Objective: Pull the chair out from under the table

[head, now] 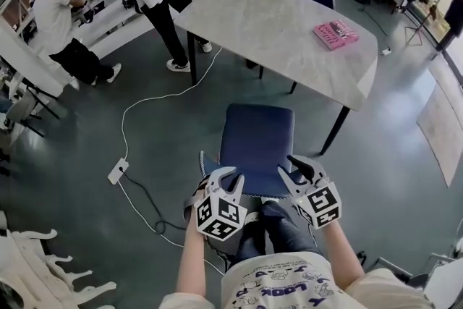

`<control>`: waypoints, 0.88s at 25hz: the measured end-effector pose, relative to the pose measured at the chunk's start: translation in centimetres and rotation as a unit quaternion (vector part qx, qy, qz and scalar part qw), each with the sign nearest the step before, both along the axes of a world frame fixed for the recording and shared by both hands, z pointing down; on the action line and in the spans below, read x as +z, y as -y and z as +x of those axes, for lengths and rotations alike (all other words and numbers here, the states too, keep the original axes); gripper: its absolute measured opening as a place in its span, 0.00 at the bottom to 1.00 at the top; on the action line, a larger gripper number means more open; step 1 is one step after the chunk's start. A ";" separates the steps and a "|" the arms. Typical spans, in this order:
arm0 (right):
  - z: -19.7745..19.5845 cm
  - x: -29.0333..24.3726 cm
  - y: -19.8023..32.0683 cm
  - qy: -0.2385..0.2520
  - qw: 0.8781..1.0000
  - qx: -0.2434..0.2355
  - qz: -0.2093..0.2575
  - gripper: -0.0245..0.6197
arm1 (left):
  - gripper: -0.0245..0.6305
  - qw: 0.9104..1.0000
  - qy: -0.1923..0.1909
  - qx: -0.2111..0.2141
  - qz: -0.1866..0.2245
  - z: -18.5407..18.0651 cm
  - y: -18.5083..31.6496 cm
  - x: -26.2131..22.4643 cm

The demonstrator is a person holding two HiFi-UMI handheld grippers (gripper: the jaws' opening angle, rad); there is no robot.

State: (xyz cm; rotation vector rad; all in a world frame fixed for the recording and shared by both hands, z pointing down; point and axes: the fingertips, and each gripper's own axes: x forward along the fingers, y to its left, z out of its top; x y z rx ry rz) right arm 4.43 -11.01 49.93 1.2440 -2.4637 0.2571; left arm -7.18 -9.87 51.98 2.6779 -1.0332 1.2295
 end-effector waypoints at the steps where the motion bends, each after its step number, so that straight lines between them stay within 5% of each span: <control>1: 0.3 -1.1 0.7 0.006 1.000 0.013 0.012 0.24 | 0.13 1.000 -0.015 -0.015 0.012 -0.1 0.6 -1.2; 8: 2.7 -8.5 4.0 0.073 0.989 0.096 0.090 0.06 | 0.08 0.984 -0.118 -0.095 0.092 -0.5 4.5 -9.0; 13: 3.4 -12.0 5.4 0.064 0.982 0.121 0.127 0.05 | 0.07 0.953 -0.205 -0.177 0.136 -2.1 6.7 -13.9; 17: 3.4 -13.7 6.0 0.055 0.976 0.138 0.158 0.05 | 0.07 0.931 -0.230 -0.222 0.173 -3.2 7.3 -16.1; 22: 3.5 -15.9 6.5 0.066 0.970 0.149 0.183 0.05 | 0.07 0.917 -0.238 -0.242 0.212 -3.3 7.3 -18.1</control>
